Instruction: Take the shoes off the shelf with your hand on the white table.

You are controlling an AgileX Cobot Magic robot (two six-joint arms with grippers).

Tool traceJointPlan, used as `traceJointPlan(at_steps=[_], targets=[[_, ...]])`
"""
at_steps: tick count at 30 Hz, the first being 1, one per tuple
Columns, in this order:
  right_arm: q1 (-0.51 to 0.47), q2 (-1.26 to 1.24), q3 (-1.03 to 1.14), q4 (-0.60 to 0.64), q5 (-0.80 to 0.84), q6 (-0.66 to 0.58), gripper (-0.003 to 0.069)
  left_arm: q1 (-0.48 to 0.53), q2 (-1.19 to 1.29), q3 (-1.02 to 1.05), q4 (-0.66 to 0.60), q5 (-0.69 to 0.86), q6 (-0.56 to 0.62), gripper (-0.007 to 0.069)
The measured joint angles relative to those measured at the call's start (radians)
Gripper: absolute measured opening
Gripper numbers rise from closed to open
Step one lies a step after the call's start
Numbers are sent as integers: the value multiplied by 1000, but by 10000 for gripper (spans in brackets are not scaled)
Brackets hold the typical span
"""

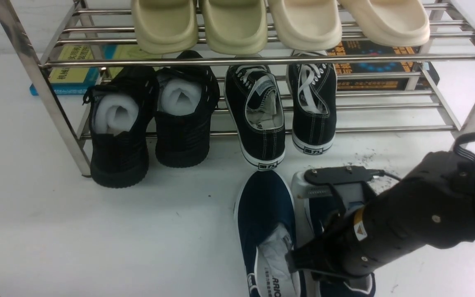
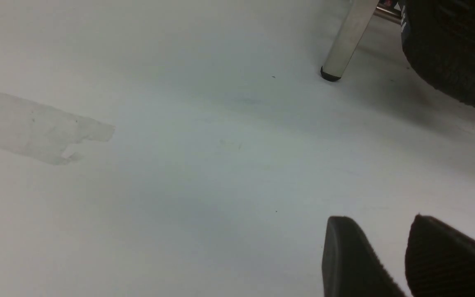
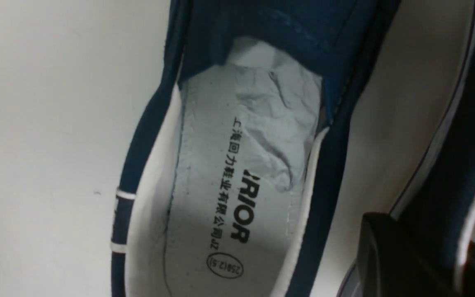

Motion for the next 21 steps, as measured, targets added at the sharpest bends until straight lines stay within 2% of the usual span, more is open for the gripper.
traceJointPlan(at_steps=[7, 11, 14, 16, 17, 18, 21], targets=[[0, 8, 0, 6, -5, 0, 92, 0, 0, 0, 0, 0, 0, 242], [0, 8, 0, 6, -8, -1, 142, 0, 0, 0, 0, 0, 0, 242], [0, 8, -1, 5, -20, -1, 211, 0, 0, 0, 0, 0, 0, 242], [0, 8, -1, 2, -25, -1, 315, 0, 0, 0, 1, 0, 0, 242], [0, 8, -1, 2, -25, -1, 322, 0, 0, 0, 1, 0, 0, 242], [0, 8, -1, 2, -22, -1, 376, 0, 0, 0, 1, 0, 0, 242], [0, -6, -1, 2, 5, -7, 441, 0, 0, 0, 1, 0, 0, 242]])
